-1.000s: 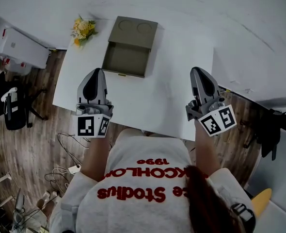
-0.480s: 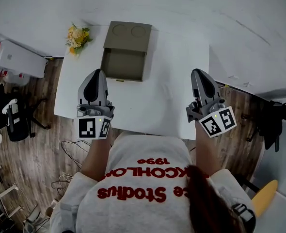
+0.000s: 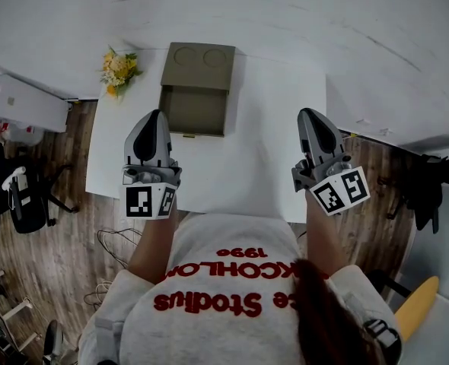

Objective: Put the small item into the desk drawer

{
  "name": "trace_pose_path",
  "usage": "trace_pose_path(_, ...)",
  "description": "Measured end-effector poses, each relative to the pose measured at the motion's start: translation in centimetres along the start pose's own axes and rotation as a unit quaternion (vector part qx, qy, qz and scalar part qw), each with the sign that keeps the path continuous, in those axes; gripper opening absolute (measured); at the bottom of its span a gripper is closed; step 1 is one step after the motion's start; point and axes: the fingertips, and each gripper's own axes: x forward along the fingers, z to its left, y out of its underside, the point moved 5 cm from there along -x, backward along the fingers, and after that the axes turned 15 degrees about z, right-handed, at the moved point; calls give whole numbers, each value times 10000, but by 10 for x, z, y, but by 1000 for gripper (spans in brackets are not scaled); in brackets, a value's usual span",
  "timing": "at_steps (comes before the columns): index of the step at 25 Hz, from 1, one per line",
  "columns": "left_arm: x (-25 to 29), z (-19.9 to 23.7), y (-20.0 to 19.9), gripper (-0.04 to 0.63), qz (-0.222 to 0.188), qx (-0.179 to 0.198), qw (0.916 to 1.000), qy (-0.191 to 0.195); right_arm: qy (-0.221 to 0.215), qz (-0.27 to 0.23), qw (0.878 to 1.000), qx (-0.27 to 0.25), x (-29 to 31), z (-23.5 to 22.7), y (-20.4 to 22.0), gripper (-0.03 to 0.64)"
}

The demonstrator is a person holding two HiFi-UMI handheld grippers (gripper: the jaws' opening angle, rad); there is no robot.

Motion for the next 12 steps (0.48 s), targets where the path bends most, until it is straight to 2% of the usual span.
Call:
trace_pose_path(8, 11, 1, 36, 8, 416, -199, 9988, 139, 67, 733, 9972, 126, 24, -5, 39, 11)
trace_pose_path(12, 15, -1, 53, 8, 633, -295, 9973, 229, 136, 1177, 9928, 180, 35, -8, 67, 71)
